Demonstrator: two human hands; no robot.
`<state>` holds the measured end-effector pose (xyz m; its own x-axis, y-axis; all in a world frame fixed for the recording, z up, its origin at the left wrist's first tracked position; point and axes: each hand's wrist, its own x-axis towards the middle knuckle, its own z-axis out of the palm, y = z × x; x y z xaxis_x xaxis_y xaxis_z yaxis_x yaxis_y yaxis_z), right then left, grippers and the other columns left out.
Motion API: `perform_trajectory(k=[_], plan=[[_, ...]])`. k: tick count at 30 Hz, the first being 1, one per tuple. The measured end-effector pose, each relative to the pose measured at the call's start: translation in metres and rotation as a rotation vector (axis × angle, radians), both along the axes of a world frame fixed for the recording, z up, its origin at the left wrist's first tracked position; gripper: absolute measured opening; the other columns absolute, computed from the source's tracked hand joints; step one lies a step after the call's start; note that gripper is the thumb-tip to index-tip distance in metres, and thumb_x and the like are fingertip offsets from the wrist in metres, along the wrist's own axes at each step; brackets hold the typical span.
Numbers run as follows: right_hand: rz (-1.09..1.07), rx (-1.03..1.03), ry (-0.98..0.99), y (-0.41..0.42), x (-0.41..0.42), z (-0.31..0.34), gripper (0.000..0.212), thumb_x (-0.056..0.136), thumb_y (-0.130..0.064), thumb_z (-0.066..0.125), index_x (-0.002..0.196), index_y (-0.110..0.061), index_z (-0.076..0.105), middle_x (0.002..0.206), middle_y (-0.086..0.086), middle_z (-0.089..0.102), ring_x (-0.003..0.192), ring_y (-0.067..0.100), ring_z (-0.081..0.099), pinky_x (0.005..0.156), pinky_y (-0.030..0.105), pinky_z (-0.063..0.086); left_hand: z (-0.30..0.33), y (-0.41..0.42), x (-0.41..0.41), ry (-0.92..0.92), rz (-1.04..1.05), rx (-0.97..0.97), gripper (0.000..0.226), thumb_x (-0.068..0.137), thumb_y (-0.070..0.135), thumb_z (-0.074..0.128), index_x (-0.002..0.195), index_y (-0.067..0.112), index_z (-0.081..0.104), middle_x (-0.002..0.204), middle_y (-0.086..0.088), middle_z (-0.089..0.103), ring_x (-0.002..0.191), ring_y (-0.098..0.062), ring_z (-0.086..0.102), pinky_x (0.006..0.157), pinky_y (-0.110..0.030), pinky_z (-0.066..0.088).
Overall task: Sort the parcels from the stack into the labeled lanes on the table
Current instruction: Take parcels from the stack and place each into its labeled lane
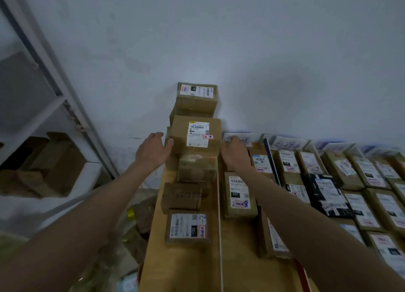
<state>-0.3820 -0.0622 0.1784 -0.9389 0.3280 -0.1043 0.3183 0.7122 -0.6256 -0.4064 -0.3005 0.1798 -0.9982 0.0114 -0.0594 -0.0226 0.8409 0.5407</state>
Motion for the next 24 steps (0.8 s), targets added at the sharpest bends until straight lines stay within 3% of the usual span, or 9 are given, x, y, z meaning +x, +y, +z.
perform_trajectory(k=[4,7,9,13,16,20,22,24], plan=[[-0.090,-0.130,-0.061,-0.003,-0.041,-0.010,0.039,0.103,-0.033,0.041,0.126,-0.003,0.052,0.115,0.013,0.063,0.084,0.017,0.058,0.060,0.025,0.039,-0.010,0.013,-0.036,-0.081,0.050,0.120,0.063,0.100,0.052,0.041,0.147,0.010,0.038,0.149,-0.013,0.044,0.133,-0.032,0.045,0.107,-0.044,0.037],[-0.136,-0.262,-0.138,-0.009,-0.056,-0.020,0.046,0.105,-0.033,0.037,0.134,0.000,0.050,0.123,0.015,0.063,0.107,0.027,0.062,0.081,0.033,0.052,-0.022,0.021,-0.045,-0.138,0.057,0.199,0.056,0.101,0.047,0.041,0.139,0.007,0.047,0.138,-0.015,0.054,0.122,-0.033,0.053,0.095,-0.039,0.042],[-0.133,-0.326,-0.165,-0.011,-0.060,-0.024,0.043,0.106,-0.031,0.036,0.130,0.000,0.053,0.123,0.015,0.063,0.107,0.026,0.062,0.090,0.037,0.053,-0.028,0.025,-0.045,-0.189,0.063,0.283,0.053,0.101,0.047,0.041,0.137,0.009,0.049,0.136,-0.013,0.056,0.120,-0.031,0.054,0.092,-0.037,0.042],[-0.140,-0.369,-0.080,-0.019,-0.052,-0.017,0.033,0.105,-0.027,0.039,0.120,-0.003,0.057,0.114,0.010,0.065,0.089,0.016,0.059,0.065,0.025,0.047,-0.026,0.026,-0.037,-0.196,0.134,0.495,0.058,0.096,0.055,0.047,0.137,0.014,0.049,0.134,-0.007,0.057,0.120,-0.027,0.054,0.091,-0.035,0.042],[-0.124,-0.438,-0.024,-0.022,-0.026,-0.009,0.034,0.102,-0.031,0.048,0.128,-0.010,0.056,0.118,0.003,0.066,0.093,0.012,0.062,0.065,0.020,0.046,-0.015,0.023,-0.028,-0.167,0.222,0.642,0.058,0.093,0.056,0.053,0.135,0.016,0.051,0.131,-0.005,0.059,0.113,-0.023,0.055,0.088,-0.033,0.043],[-0.067,-0.569,-0.126,-0.014,0.020,-0.003,0.036,0.091,-0.037,0.066,0.119,-0.016,0.058,0.115,0.003,0.069,0.098,0.017,0.068,0.080,0.030,0.058,-0.003,0.015,-0.013,-0.133,0.196,0.608,0.048,0.094,0.047,0.056,0.131,0.015,0.055,0.127,-0.005,0.061,0.103,-0.018,0.054,0.081,-0.031,0.042],[-0.085,-0.650,-0.132,-0.005,0.042,0.002,0.036,0.088,-0.038,0.071,0.114,-0.019,0.054,0.110,0.004,0.069,0.089,0.014,0.070,0.067,0.024,0.059,0.002,0.012,-0.005,-0.156,0.143,0.583,0.048,0.095,0.045,0.055,0.133,0.014,0.055,0.128,-0.005,0.061,0.106,-0.019,0.055,0.082,-0.031,0.042],[-0.131,-0.666,-0.103,0.005,0.057,0.009,0.060,0.085,-0.043,0.073,0.129,-0.016,0.042,0.117,0.003,0.064,0.092,0.012,0.069,0.064,0.024,0.058,0.006,0.010,0.006,-0.190,0.076,0.568,0.050,0.095,0.044,0.056,0.136,0.014,0.055,0.129,-0.005,0.060,0.112,-0.022,0.056,0.089,-0.034,0.046]])
